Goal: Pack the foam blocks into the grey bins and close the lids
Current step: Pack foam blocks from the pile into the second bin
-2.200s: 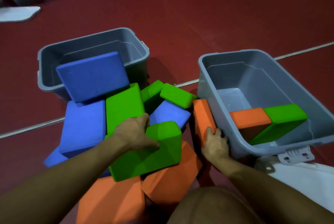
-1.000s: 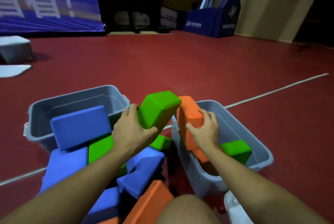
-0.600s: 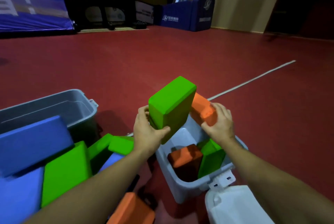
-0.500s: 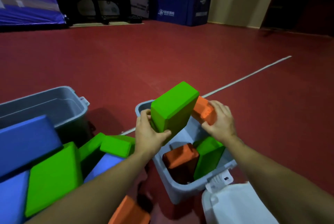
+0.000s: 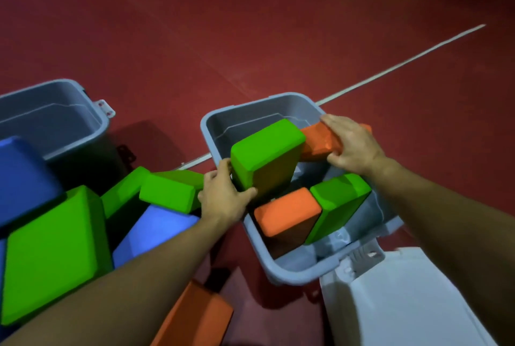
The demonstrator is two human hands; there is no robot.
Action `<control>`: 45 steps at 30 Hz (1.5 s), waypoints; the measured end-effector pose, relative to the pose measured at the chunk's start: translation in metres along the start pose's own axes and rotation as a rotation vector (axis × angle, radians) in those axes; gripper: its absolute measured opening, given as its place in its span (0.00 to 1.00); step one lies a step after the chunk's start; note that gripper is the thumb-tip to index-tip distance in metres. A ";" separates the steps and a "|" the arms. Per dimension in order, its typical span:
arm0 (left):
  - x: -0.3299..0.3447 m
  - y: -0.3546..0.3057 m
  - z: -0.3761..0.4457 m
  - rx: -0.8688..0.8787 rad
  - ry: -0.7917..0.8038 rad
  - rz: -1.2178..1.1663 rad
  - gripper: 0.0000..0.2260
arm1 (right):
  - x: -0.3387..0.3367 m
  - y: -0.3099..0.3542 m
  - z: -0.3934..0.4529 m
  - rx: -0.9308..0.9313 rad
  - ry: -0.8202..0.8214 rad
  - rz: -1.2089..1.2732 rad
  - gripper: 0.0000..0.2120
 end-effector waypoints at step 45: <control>-0.038 0.034 -0.055 -0.145 0.451 0.326 0.51 | 0.014 0.064 -0.158 0.751 0.599 -0.327 0.56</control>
Point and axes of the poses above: each hand's wrist, its own z-axis towards the middle knuckle, its own x-axis out of the palm, y = z × x, the point moved 2 cm from there along z, towards the middle knuckle, and after that the axes turned 11 degrees about x, right-handed, at the moved point
